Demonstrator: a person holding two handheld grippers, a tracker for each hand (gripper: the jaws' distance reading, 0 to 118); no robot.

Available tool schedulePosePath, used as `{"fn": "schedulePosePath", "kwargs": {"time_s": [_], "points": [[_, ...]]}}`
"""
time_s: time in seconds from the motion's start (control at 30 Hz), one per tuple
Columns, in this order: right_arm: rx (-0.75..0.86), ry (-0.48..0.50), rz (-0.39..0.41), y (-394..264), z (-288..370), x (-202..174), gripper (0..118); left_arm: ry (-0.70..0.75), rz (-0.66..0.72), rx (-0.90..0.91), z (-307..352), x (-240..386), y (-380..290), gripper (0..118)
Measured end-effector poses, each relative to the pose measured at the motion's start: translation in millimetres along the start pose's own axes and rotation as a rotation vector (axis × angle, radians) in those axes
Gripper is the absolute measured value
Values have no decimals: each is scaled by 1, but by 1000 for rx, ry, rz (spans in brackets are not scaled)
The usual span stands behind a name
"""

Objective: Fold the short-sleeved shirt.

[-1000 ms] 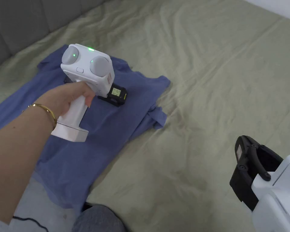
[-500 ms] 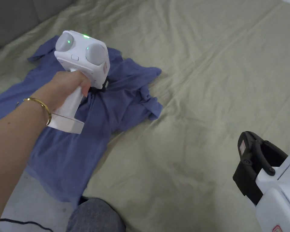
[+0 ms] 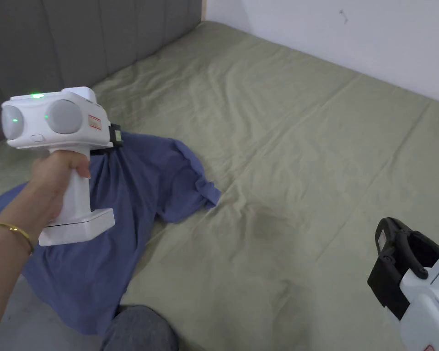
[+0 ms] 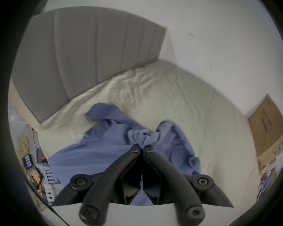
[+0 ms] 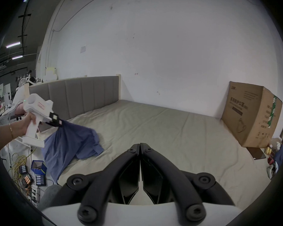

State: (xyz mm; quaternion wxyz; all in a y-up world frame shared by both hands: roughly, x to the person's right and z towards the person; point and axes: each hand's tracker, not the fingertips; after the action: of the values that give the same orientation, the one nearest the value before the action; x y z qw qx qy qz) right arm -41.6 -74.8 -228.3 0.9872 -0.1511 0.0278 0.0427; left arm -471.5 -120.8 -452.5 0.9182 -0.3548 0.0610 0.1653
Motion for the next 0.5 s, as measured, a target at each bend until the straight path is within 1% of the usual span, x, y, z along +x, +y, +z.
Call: {"fn": "schedulePosePath", "kwargs": {"time_s": [0.1,0.23,0.37,0.5], "points": [[33,-15,-17,1,22,7,0,-23,40,76,45,-1,12,0],[65,-31,-5,0,50,15,0,-92,75,188,107,3,36,0],[104,-67,3,-2,78,26,0,-147,-20,323,165,29,74,0],[145,-148,-45,-2,105,45,0,-246,-114,439,223,82,112,0]]}}
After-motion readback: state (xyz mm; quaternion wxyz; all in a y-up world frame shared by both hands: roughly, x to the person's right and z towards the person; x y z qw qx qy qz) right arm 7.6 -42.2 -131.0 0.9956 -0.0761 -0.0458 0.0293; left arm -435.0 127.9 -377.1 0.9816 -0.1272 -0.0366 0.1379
